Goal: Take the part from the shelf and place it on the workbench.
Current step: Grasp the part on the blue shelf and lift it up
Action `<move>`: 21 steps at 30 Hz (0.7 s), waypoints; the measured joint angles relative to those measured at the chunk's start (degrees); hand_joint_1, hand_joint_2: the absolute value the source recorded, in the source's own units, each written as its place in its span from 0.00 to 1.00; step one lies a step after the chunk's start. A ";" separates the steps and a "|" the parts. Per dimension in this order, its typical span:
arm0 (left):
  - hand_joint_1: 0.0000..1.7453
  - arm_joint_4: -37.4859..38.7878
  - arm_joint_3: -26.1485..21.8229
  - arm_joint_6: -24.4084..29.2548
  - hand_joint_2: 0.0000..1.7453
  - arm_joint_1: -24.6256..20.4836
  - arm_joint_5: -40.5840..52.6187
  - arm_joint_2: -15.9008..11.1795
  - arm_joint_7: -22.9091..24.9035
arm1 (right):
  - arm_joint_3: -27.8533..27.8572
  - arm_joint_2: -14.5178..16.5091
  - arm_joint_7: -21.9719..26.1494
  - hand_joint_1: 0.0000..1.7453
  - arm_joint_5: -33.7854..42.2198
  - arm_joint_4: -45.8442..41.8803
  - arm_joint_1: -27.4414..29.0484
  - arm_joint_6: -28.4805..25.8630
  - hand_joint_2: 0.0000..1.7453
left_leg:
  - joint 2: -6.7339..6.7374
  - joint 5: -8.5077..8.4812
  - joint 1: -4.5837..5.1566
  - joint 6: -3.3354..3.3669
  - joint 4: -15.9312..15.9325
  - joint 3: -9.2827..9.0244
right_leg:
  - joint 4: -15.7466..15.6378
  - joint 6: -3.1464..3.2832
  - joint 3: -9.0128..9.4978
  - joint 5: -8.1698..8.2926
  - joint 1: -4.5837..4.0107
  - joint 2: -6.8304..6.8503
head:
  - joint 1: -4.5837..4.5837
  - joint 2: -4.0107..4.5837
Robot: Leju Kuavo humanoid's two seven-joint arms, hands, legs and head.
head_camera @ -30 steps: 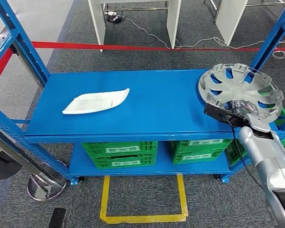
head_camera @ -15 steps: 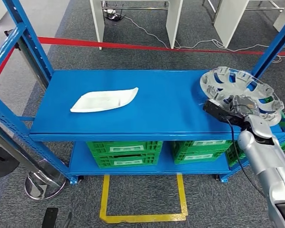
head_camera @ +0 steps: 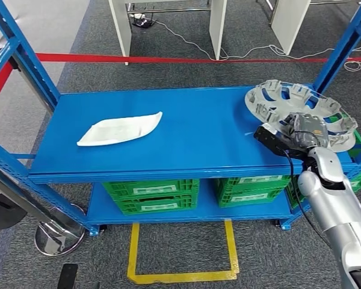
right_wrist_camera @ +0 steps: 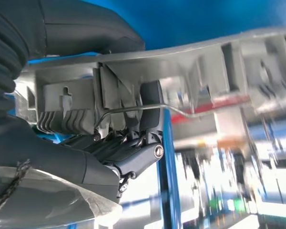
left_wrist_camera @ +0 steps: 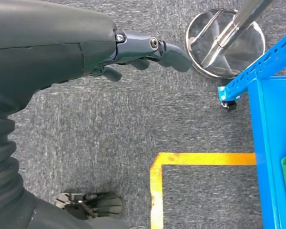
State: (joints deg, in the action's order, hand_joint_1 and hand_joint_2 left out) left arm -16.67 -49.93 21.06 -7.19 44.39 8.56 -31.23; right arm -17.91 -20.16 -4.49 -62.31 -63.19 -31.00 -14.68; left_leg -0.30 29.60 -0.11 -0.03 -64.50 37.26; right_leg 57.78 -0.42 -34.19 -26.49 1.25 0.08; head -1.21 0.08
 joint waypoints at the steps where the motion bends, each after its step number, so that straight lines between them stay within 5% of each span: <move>1: 0.00 0.01 -0.02 0.25 1.00 0.06 0.00 0.02 0.19 | 0.16 0.17 0.11 1.00 -0.42 -1.20 0.54 -1.47 1.00 | 0.02 1.82 -0.05 -0.18 -3.81 1.71 | 0.01 0.17 0.03 -0.04 -0.04 0.02 | 0.07 -0.01; 3: 0.00 0.02 -0.05 0.65 1.00 0.32 0.02 0.07 0.57 | 0.47 0.72 0.43 1.00 -1.28 -3.50 2.01 -4.28 1.00 | 0.02 3.75 -0.12 -0.26 -9.96 4.59 | 0.03 0.37 0.15 -0.15 -0.22 0.00 | 0.06 0.00; 4: 0.00 0.02 -0.07 0.85 1.00 0.45 0.04 0.09 0.67 | 0.67 1.05 0.61 1.00 -1.74 -4.69 2.89 -5.67 1.00 | 0.02 3.19 -0.10 -0.13 -10.37 4.87 | 0.05 0.45 0.27 -0.22 -0.33 -0.03 | 0.07 0.00; 7: 0.00 0.02 -0.10 1.40 1.00 0.69 0.30 0.05 0.99 | 1.40 2.16 1.15 1.00 -3.09 -8.23 5.23 -9.77 1.00 | 0.00 -2.43 0.16 1.06 -1.13 0.78 | 0.04 0.52 0.84 -0.56 -0.68 -0.11 | 0.06 0.00; 9: 0.00 0.02 -0.09 1.69 1.00 0.79 0.56 -0.02 1.29 | 2.02 3.00 1.63 1.00 -3.60 -9.90 6.12 -12.30 1.00 | -0.01 -4.30 0.46 1.90 4.44 -1.72 | 0.05 0.24 0.90 -0.73 -0.87 -0.15 | 0.04 0.00; 14: 0.00 0.02 -0.12 2.30 1.00 0.99 0.98 0.20 1.68 | 3.84 4.60 3.91 1.00 -2.70 -12.98 7.74 -15.81 1.00 | -0.01 -4.56 0.17 2.48 6.68 -2.45 | 1.41 -1.15 -0.19 -2.03 -0.74 -0.11 | -0.15 -0.01; 18: 0.00 0.02 -0.14 2.50 1.00 0.92 1.47 0.39 1.88 | 5.11 5.70 6.18 1.00 0.71 -14.93 8.04 -18.06 1.00 | 0.11 -4.67 0.03 2.75 6.94 -2.63 | 14.88 -2.02 -6.69 -7.98 -0.45 -0.10 | -0.44 0.00; 19: 0.00 0.03 -0.14 2.52 1.00 0.94 1.58 0.49 1.94 | 5.38 6.01 6.91 1.00 2.47 -15.30 8.13 -18.23 1.00 | 0.13 -4.66 0.01 2.75 6.91 -2.65 | 16.40 -2.19 -7.55 -7.99 -0.38 -0.09 | -0.44 0.00; 21: 0.00 0.04 -0.14 2.58 1.00 0.93 1.72 0.66 2.02 | 6.15 6.54 8.60 1.00 7.52 -16.06 8.09 -18.13 1.00 | 0.08 -4.55 -0.08 2.59 6.75 -2.73 | 12.58 -2.39 -5.90 -4.87 -0.17 -0.04 | -0.45 0.00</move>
State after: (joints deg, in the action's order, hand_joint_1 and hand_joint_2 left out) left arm -16.63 -50.07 23.64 -6.27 46.11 9.22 -29.21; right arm -11.75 -13.62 4.11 -54.79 -79.25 -22.91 -32.81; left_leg -0.22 25.06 -0.19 2.55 -57.76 34.53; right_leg 70.36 -2.81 -40.08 -31.36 1.08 0.04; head -1.66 0.08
